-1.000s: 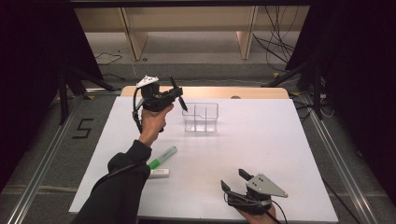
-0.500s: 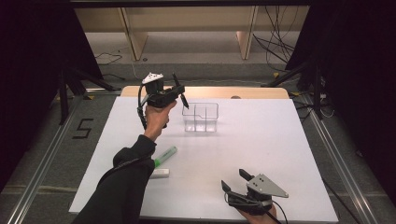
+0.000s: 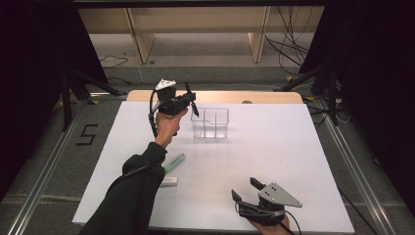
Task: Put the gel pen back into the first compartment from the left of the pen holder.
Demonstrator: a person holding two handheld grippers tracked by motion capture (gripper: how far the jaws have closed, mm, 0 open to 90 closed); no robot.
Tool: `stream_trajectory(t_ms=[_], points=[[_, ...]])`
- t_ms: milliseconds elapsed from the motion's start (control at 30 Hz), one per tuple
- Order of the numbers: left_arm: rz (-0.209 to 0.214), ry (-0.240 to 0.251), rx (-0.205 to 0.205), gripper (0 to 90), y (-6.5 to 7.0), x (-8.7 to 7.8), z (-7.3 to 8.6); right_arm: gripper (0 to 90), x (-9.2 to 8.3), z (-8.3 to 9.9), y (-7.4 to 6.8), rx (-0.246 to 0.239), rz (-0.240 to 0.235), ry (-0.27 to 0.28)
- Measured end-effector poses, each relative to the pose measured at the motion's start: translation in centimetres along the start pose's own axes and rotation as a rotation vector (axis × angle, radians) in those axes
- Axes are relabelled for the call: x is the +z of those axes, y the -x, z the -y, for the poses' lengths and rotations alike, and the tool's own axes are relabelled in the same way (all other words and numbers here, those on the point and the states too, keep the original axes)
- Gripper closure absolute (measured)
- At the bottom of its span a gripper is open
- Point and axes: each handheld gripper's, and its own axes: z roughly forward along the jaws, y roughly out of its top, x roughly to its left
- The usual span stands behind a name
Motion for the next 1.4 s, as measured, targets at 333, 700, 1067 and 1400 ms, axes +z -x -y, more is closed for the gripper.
stream_trajectory(t_ms=[333, 700, 1067, 1400], points=[[-0.008, -0.031, 0.037, 78.5, 0.2, 0.8, 0.6, 26.5, 0.0, 0.0, 0.0, 0.001, -0.003, -0.001], [-0.009, -0.054, 0.06, 78.1, 0.5, 1.6, 1.1, 23.4, -0.1, 0.0, 0.1, 0.006, 0.0, 0.004], [0.029, -0.103, 0.073, 55.2, 0.5, 1.6, 1.2, 22.5, -0.1, 0.0, 0.1, 0.009, 0.003, 0.003], [0.085, -0.147, 0.02, 23.6, 0.5, -0.7, 0.7, 22.5, -0.1, 0.0, 0.0, 0.006, 0.004, -0.001]])
